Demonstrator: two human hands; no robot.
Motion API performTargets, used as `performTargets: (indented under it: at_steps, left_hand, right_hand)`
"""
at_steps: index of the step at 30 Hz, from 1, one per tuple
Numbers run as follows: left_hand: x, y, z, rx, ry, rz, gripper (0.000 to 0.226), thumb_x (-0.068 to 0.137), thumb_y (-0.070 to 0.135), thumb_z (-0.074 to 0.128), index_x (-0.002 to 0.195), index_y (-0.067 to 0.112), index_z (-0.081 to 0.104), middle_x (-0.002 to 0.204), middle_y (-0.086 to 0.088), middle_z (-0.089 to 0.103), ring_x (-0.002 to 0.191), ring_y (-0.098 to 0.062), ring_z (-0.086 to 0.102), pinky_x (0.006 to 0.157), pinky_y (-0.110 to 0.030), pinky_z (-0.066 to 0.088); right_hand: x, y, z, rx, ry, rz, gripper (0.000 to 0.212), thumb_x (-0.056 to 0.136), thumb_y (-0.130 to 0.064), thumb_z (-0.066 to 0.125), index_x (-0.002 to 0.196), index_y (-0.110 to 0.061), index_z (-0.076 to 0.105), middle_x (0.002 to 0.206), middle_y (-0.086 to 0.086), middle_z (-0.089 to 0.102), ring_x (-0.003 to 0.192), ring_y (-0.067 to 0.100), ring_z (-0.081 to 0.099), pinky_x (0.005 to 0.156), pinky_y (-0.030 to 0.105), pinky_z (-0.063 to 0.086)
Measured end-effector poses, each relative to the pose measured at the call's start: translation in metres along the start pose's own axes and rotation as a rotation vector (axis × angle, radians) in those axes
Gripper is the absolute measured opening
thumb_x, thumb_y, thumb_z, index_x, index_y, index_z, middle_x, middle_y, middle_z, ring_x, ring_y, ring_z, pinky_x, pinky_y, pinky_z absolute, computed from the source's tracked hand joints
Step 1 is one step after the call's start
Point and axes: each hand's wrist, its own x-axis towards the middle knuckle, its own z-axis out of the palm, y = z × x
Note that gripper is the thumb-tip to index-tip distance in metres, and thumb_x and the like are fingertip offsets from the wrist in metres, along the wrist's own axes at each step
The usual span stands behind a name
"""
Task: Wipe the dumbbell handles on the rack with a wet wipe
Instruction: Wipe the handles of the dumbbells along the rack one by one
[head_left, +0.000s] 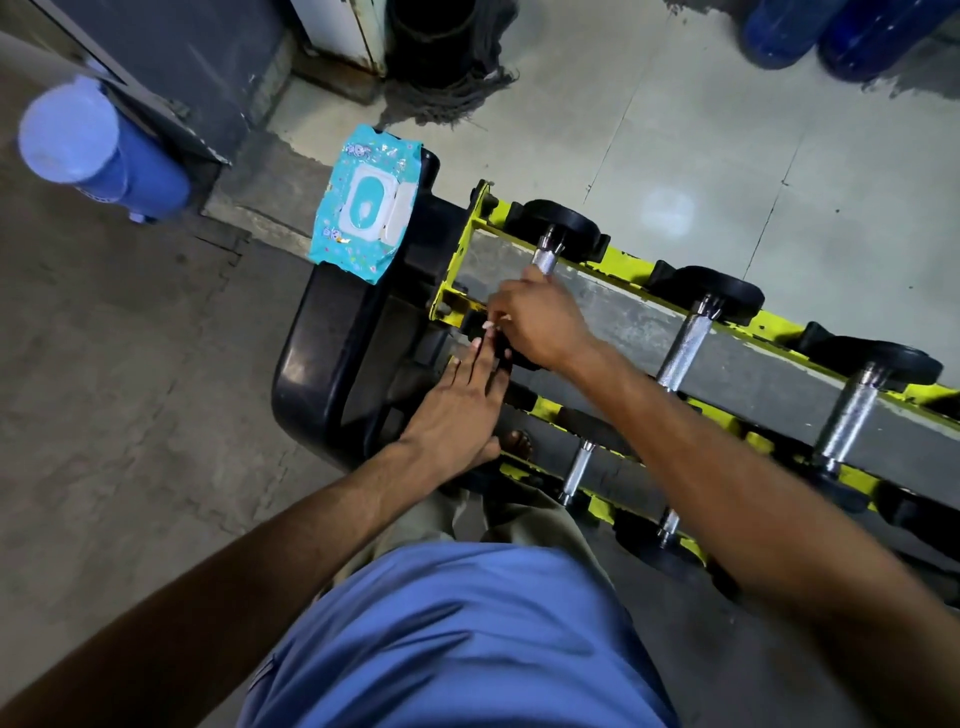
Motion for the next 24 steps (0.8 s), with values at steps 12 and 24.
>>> performTargets:
  at_steps: [12, 24]
  left_hand:
    - [0.000, -0.002, -0.003, -0.009, -0.016, 0.032, 0.106, 0.089, 0.045, 0.059, 0.165, 0.003, -0.002, 0.169, -0.033, -0.013, 0.161, -0.039, -0.001, 0.130, -0.047, 0.013]
    - [0.001, -0.001, 0.002, 0.009, -0.004, 0.008, 0.116, 0.083, 0.041, 0.068, 0.165, 0.004, -0.006, 0.168, -0.029, -0.021, 0.161, -0.038, -0.002, 0.131, -0.044, 0.014]
  right_hand:
    - [0.048, 0.000, -0.018, -0.274, -0.522, -0.134, 0.011, 0.096, -0.024, 0.055, 0.091, -0.027, 0.065, 0.097, -0.001, 0.067, 0.108, 0.026, 0.056, 0.106, 0.046, 0.030]
    - [-0.050, 0.020, 0.041, 0.453, 0.218, 0.517, 0.006, 0.089, -0.026, 0.068, 0.091, -0.020, 0.068, 0.091, 0.003, 0.074, 0.083, 0.028, 0.069, 0.067, 0.037, 0.054]
